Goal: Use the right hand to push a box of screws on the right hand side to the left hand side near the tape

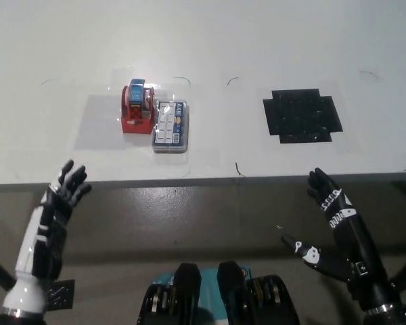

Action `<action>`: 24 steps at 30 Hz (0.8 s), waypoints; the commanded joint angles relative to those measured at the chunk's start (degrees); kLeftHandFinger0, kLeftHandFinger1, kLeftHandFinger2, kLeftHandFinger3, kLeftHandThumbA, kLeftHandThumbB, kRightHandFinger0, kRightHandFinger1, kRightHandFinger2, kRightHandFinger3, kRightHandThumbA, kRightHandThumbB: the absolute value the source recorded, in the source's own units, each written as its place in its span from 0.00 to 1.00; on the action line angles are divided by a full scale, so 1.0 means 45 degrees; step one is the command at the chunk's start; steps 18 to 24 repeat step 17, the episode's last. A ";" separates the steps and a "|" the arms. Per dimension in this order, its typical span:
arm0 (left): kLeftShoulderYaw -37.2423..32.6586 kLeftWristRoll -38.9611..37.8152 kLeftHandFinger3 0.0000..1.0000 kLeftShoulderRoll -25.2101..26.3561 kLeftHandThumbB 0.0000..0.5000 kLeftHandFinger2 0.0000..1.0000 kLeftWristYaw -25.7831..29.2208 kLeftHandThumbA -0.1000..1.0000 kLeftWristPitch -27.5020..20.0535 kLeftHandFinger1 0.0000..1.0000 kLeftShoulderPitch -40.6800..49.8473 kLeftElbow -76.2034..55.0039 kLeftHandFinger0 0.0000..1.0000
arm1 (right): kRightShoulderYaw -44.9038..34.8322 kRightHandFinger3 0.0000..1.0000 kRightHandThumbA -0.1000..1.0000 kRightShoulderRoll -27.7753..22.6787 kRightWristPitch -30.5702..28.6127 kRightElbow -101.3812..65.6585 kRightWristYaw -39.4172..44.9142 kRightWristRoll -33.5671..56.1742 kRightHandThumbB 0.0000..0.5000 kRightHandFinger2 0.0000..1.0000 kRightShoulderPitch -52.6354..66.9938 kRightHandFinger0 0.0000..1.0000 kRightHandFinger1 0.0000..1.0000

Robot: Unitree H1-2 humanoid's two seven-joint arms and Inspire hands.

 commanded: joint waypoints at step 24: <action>-0.0286 0.0010 1.00 -0.0067 0.25 1.00 -0.0286 0.94 -0.0830 1.00 0.1622 -0.0057 1.00 | -0.0369 1.00 0.83 0.0303 -0.0139 -0.0163 0.1189 0.0143 0.27 1.00 0.1223 0.90 0.95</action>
